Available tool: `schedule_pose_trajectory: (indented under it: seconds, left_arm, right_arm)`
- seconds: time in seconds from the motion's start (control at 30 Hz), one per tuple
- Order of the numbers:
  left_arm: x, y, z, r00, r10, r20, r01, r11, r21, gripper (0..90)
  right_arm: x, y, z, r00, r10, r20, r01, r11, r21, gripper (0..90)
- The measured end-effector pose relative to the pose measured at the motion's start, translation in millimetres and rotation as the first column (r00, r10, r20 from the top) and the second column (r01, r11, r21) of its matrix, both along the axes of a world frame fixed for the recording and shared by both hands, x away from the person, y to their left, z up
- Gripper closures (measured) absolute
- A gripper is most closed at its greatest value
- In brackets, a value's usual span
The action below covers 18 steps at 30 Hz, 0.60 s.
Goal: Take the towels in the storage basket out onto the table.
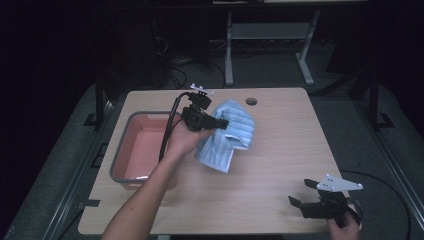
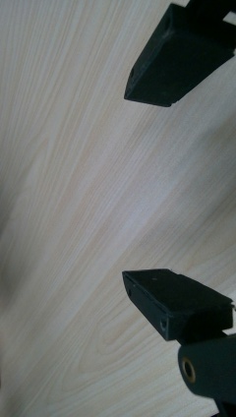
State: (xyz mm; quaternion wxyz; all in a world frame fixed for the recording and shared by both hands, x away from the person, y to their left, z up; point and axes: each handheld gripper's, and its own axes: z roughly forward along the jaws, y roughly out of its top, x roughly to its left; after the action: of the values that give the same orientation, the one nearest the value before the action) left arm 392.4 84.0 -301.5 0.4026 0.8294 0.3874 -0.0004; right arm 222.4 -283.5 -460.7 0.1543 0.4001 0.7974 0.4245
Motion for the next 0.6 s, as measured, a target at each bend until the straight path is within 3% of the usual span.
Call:
schedule_pose_trajectory:
  seconds: [0.03,0.23,0.6]
  left_arm:
    - [2.5,-5.6,-7.9,1.0,-0.002,-0.004,0.002,0.9997,0.025,76.3]
    - [8.7,-19.0,-33.0,0.9992,0.005,-0.041,-0.003,0.9992,0.039,76.3]
    - [14.8,-38.4,-62.0,0.997,0.005,-0.078,0.0,0.9982,0.06,76.3]
  right_arm:
    - [0.6,-1.0,-0.1,1.0,0.003,0.006,-0.003,1.0,-0.002,13.8]
    - [0.7,-1.4,-0.1,1.0,0.002,0.008,-0.002,1.0,-0.003,13.8]
    - [0.8,-0.9,0.5,1.0,0.003,0.009,-0.003,1.0,0.005,13.7]
